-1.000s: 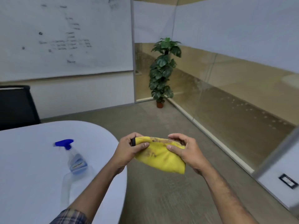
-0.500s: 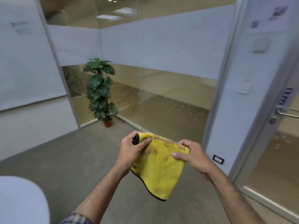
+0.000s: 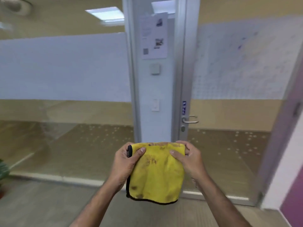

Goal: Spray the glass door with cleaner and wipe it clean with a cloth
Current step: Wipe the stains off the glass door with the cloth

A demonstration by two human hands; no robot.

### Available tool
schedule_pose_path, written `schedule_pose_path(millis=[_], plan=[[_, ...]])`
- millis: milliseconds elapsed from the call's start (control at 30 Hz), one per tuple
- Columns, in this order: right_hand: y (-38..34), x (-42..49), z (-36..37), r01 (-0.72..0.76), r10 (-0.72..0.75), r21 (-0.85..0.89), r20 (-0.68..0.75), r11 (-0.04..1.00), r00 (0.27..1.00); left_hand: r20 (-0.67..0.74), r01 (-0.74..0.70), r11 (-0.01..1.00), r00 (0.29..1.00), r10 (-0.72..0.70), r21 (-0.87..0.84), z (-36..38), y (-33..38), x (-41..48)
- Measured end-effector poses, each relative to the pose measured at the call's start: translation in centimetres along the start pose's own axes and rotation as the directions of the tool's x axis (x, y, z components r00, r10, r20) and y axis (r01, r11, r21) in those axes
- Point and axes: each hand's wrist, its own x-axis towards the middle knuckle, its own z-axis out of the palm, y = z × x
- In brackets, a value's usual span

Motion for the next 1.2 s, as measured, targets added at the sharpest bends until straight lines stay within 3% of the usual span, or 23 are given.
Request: schedule_pose_path(millis=[400,633,800,900,1033,1200], plan=[[0.8,14.9,-16.6,0.153,-0.177,-0.104,-0.294,0.983,0.939,0.153,-0.001,0.999,0.988,0.009,-0.053,21.5,-3.9,15.3],[0.9,22.5,-27.1,0.085,-0.283,-0.424,-0.431,0.902,0.857,0.228,-0.04,0.998,0.972,0.048,-0.038,35.5,-4.1,22.1],[-0.2,25.5,-30.8,0.085,-0.363,-0.498,-0.495,0.863,0.789,0.266,-0.072,0.997,0.961,0.078,-0.035,44.0,-3.9,27.3],[0.1,27.7,-31.4,0.113,-0.355,-0.497,-0.425,0.861,0.833,0.285,-0.087,0.994,0.953,0.103,-0.069,48.6,-3.8,30.5],[0.4,32.1,-32.3,0.037,-0.17,-0.415,-0.288,0.909,0.942,0.407,-0.107,0.994,0.907,0.105,-0.018,53.9,-4.5,34.8],[0.7,39.3,-33.5,0.004,-0.13,-0.377,-0.31,0.926,0.942,0.533,-0.247,0.96,0.834,0.142,0.13,59.3,-4.5,39.8]])
